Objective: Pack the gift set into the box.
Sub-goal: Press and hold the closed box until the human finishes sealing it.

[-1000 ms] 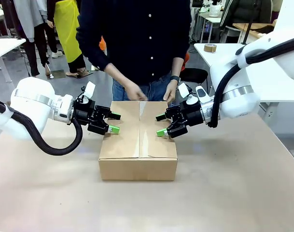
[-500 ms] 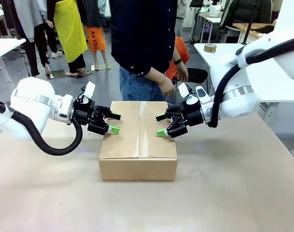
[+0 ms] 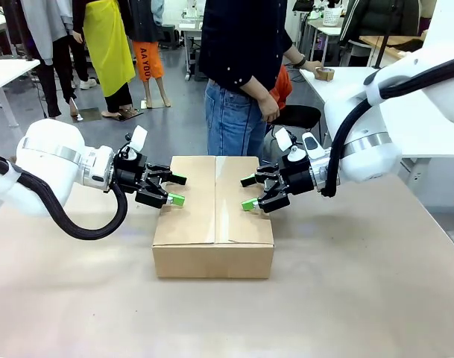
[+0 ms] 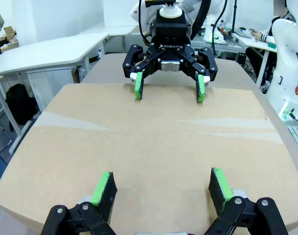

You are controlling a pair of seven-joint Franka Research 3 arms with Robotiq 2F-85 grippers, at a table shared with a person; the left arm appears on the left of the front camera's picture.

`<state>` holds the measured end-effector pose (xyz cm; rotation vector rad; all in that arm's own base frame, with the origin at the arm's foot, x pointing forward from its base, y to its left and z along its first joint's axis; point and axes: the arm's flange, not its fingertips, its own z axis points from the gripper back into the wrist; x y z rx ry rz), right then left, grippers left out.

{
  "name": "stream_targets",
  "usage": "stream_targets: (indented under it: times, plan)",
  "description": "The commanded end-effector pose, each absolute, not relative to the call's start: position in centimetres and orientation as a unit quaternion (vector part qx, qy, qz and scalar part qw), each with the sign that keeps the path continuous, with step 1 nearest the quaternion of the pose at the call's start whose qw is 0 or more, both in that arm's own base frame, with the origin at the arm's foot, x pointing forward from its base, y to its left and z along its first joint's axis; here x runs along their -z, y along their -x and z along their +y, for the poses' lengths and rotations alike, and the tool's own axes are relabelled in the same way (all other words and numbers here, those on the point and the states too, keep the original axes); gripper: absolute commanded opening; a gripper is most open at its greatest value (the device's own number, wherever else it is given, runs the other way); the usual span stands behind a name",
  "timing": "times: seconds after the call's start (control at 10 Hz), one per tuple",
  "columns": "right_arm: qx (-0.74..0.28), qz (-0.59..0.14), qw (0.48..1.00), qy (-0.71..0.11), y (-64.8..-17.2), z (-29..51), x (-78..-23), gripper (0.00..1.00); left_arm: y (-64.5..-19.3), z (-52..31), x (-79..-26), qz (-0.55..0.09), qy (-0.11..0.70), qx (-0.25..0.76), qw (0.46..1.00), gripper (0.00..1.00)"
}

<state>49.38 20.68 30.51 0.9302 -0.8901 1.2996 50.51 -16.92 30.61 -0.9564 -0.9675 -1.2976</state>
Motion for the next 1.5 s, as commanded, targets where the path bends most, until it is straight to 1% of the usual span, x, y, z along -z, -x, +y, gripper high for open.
stream_targets:
  times: [0.0, 1.4]
  plan:
    - [-0.567, -0.388, 0.607, -0.398, -49.3, 20.61, -30.4, 1.0, -50.2, -16.9, -30.28, -0.417, 0.409, 0.563, 0.585, 1.0]
    - [-0.567, -0.388, 0.607, -0.398, -49.3, 20.61, -30.4, 1.0, -50.2, -16.9, -30.28, -0.417, 0.409, 0.563, 0.585, 1.0]
